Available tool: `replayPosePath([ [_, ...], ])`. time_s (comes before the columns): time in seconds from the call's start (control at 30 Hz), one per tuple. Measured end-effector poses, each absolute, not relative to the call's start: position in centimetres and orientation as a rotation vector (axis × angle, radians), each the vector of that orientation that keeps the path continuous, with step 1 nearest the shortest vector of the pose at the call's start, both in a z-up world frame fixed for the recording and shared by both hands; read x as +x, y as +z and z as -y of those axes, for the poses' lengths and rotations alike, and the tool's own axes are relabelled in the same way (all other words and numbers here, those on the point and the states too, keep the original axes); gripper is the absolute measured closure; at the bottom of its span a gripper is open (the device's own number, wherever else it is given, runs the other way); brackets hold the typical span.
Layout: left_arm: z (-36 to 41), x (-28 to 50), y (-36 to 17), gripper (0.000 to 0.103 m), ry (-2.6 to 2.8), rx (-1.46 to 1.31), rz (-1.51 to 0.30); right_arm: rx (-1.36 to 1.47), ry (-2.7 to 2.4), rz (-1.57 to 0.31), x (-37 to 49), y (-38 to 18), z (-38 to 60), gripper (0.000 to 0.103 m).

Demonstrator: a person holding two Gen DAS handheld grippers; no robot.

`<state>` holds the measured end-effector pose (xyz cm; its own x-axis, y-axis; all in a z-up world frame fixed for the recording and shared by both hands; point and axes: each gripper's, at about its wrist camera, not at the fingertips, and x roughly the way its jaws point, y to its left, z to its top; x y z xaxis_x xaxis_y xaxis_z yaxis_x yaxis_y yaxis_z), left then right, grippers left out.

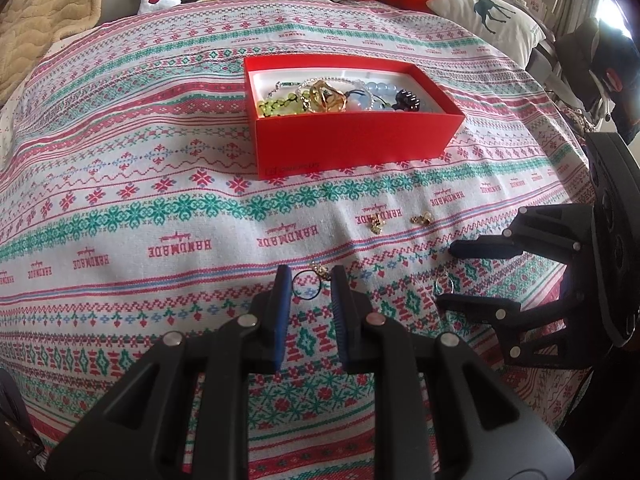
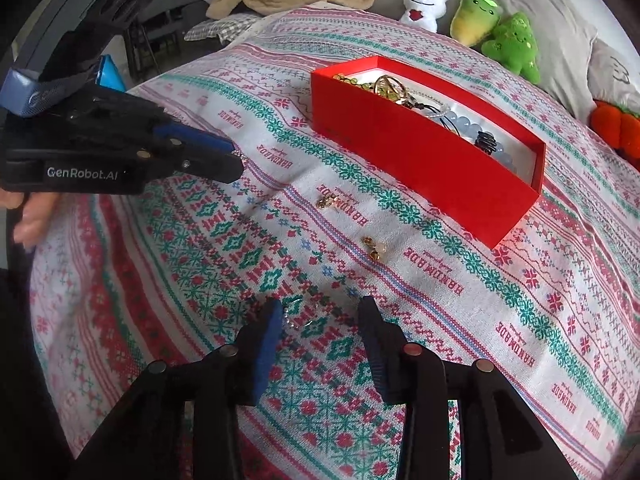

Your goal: Organize jewelry

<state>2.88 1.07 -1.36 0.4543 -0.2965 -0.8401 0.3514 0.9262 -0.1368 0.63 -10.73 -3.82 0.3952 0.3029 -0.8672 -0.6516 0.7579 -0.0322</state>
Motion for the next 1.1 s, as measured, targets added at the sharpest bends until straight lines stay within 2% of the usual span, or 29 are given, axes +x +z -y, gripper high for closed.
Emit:
replayPosePath([
  [0.03, -1.1, 2.9, -1.3, 0.081, -0.4, 0.059, -1.024, -0.41, 0.637, -0.993, 0.5, -3.9, 10.6, 0.074],
  [0.1, -1.1, 2.9, -1.4, 0.081, -0.399, 0.057, -1.023, -0.416, 0.655, -0.998, 0.1, -3.9, 10.3, 0.087],
  [0.33, -1.2, 2.8, -1.2, 0.081, -0.397, 0.054, -1.016, -0.42, 0.652, -0.994, -0.2, -3.7, 10.0, 0.089],
  [0.4, -1.2, 2.8, -1.0, 0.081, -0.396, 0.053, -1.013, -0.407, 0.646, -0.992, 0.0, -3.4, 10.2, 0.095],
  [0.77, -0.7, 3.1, -0.1, 0.081, -0.406, 0.05, -0.994, -0.395, 0.648, -0.981, 0.4, -2.3, 9.9, 0.097],
  [0.87, -0.8, 3.2, -0.1, 0.081, -0.405, 0.052, -0.996, -0.338, 0.66, -0.989, 0.6, -1.7, 10.5, 0.095],
  [0.9, -0.9, 3.1, -0.1, 0.081, -0.404, 0.051, -0.997, -0.325, 0.667, -0.994, 0.7, -1.6, 10.8, 0.092],
  [1.1, -1.3, 3.0, -0.4, 0.081, -0.395, 0.049, -1.004, -0.403, 0.688, -1.017, 0.1, -2.8, 10.4, 0.084],
])
